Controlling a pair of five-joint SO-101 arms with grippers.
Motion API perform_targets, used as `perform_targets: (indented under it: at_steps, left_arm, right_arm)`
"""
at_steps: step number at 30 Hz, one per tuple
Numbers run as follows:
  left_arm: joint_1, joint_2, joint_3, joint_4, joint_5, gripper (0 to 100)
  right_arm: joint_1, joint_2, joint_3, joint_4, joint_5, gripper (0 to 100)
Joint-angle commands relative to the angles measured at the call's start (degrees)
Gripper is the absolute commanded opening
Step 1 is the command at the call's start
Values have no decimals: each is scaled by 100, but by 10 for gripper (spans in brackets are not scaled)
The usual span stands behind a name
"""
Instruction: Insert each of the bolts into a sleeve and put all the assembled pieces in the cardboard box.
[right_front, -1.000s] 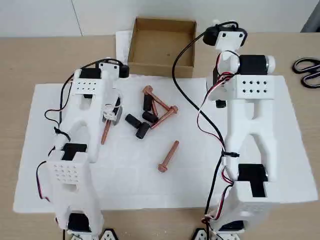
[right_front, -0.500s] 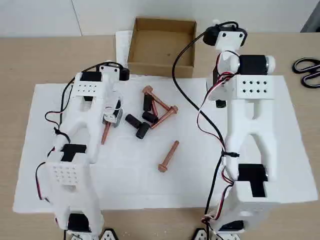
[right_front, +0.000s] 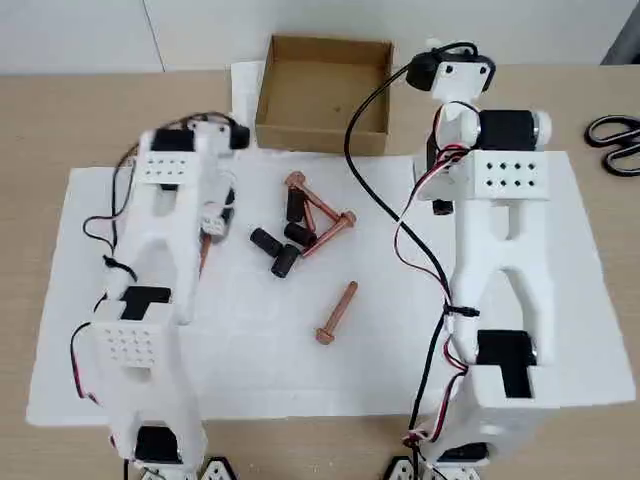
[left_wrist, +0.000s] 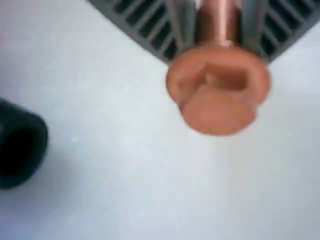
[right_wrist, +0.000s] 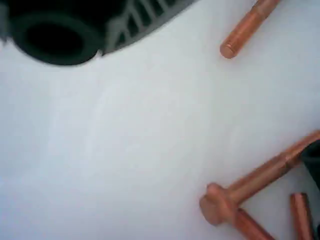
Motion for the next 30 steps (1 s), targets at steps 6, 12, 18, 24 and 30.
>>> perform_targets:
  at_steps: [6, 12, 18, 24, 30]
  left_arm:
    - [-237, -1116, -1165, 325, 53, 6]
    - [-79, -2435, -1095, 316, 44, 6]
    - [105, -3455, -1086, 316, 53, 6]
    - [167, -4114, -1086, 316, 299, 6]
    - [193, -4457, -1086, 308, 1486, 6]
  right_arm:
    - [-4, -2563, -316, -92, 53, 3]
    - [4, -3952, -158, 400, 53, 2]
    - [13, -5481, 1231, 330, 53, 2]
    - [13, -6932, 3727, -1191, 35, 3]
    - [-119, -8338, 6532, -3767, 9, 3]
